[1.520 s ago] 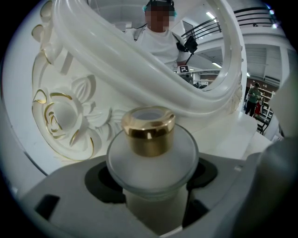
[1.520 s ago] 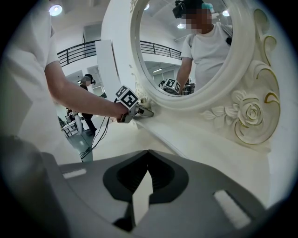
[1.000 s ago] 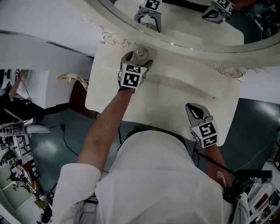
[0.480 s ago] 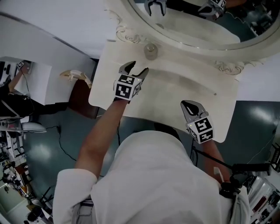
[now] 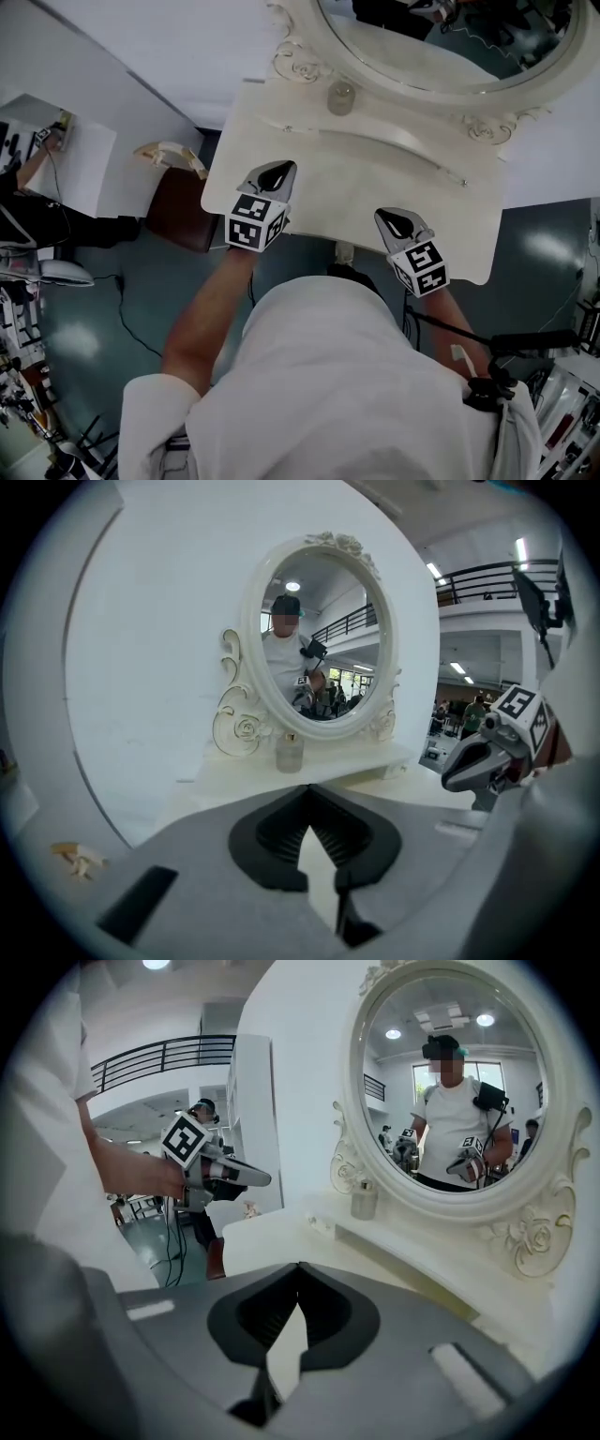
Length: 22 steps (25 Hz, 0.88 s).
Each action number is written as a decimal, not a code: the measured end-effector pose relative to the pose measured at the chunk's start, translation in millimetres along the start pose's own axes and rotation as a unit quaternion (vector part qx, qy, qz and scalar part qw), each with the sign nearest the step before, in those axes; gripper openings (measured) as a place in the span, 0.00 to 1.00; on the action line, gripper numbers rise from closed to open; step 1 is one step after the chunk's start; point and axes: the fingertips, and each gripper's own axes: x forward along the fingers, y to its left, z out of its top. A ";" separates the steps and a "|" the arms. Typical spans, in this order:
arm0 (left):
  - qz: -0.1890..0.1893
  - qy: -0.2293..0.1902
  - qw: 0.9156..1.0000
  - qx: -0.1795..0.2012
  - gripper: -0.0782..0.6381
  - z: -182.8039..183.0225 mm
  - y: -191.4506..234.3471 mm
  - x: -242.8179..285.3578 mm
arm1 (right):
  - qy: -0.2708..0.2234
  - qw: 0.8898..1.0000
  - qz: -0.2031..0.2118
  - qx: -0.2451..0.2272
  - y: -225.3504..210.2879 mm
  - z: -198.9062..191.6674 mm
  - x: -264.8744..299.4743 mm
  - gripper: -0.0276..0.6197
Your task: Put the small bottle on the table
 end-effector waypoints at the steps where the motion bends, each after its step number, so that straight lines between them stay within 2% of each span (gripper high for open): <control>1: -0.008 -0.002 1.000 -0.002 0.11 -4.5 -3.5 -12.4 | -0.001 1.000 -0.001 -0.002 9.8 1.3 -0.3 0.05; 8: -0.064 -0.002 0.998 -0.016 0.11 -48.0 -33.6 -106.7 | -0.006 1.000 -0.009 -0.008 89.1 0.7 -5.6 0.05; 16: -0.124 0.014 0.992 -0.016 0.11 -96.1 -67.3 -198.6 | -0.005 1.000 -0.010 -0.007 169.2 -12.9 -17.2 0.05; 22: -0.145 0.011 0.989 -0.013 0.11 -134.0 -91.9 -267.4 | -0.007 1.000 -0.006 -0.024 233.3 -25.8 -32.6 0.05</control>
